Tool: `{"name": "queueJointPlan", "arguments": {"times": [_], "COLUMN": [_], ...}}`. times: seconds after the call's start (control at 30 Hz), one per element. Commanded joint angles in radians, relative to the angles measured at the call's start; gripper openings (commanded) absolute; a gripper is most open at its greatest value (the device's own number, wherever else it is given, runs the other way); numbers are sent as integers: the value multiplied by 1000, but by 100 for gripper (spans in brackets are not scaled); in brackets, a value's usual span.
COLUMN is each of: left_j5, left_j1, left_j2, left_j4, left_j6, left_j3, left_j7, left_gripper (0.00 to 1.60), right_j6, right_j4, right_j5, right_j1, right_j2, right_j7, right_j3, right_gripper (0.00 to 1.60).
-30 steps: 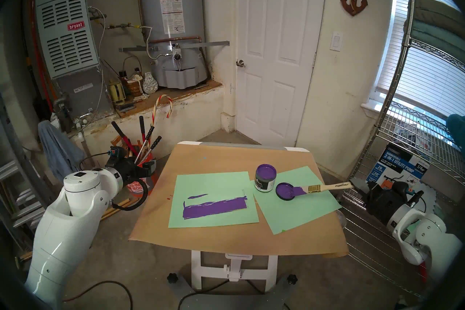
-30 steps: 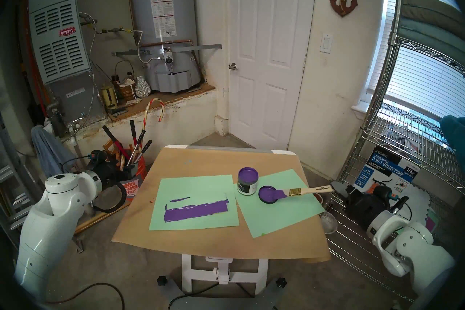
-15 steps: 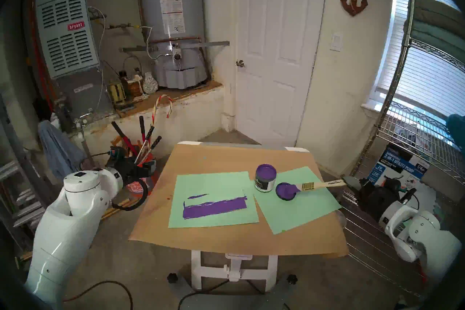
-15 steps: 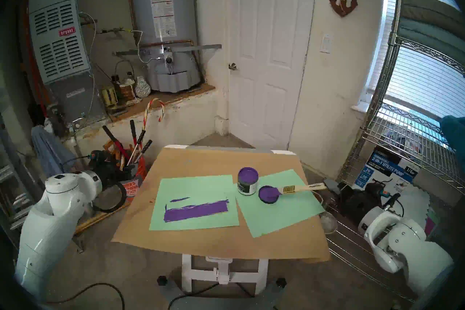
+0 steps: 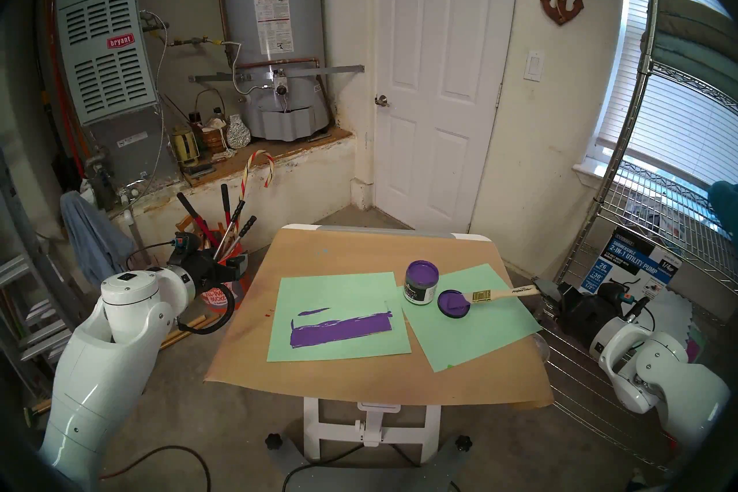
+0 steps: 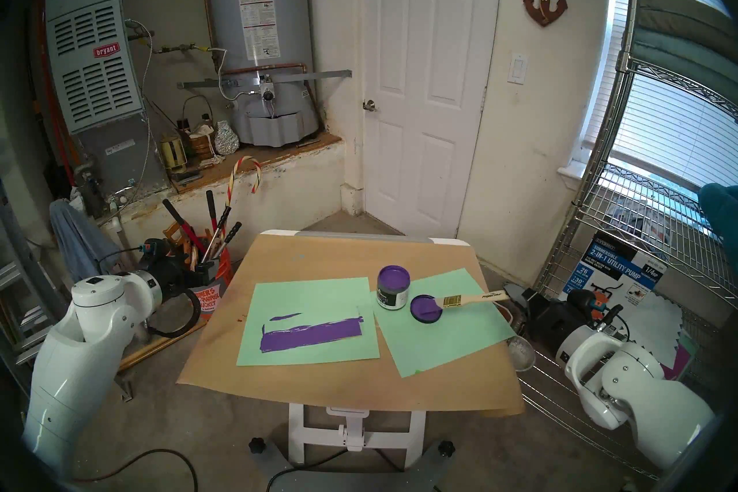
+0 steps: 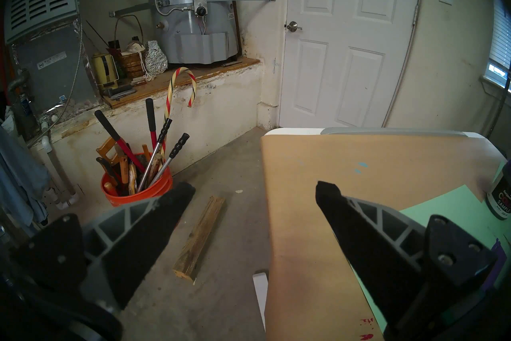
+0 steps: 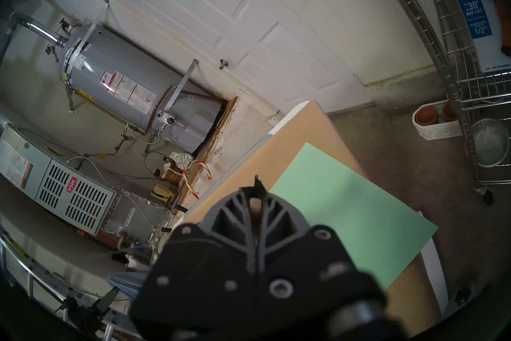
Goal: Pick up brush, dip the brush into paint, and paint the wood
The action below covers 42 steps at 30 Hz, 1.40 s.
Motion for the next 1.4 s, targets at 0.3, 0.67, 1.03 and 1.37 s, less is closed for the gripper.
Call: {"name": "queueJointPlan", "arguments": {"times": [0.3,0.67,1.03,1.37], "left_j5": [-2,-2,-2,-2], "left_j1": [-5,-5,-5,-5], "left_j2": [1,1,1,1], "left_j4": [-17,-17,-17,-17], "left_j6": [-3,-3,-3,-2], "left_j3": [-11,-11,-11,-11], "left_j7": [2,2,2,2], "left_gripper": [160,160,160,160], "right_j6": [-32,-37,-50,-42], "right_j4": [27,44,46,68], "right_j5": [-29,-58,-126,-143], "right_j1": [106,164,162,164], "right_j2": [13,20,41,40], "right_j7": [-14,-41,-72,-85], "right_j3": [-68,-133,-150,-172], "right_gripper": [0,0,0,0]}}
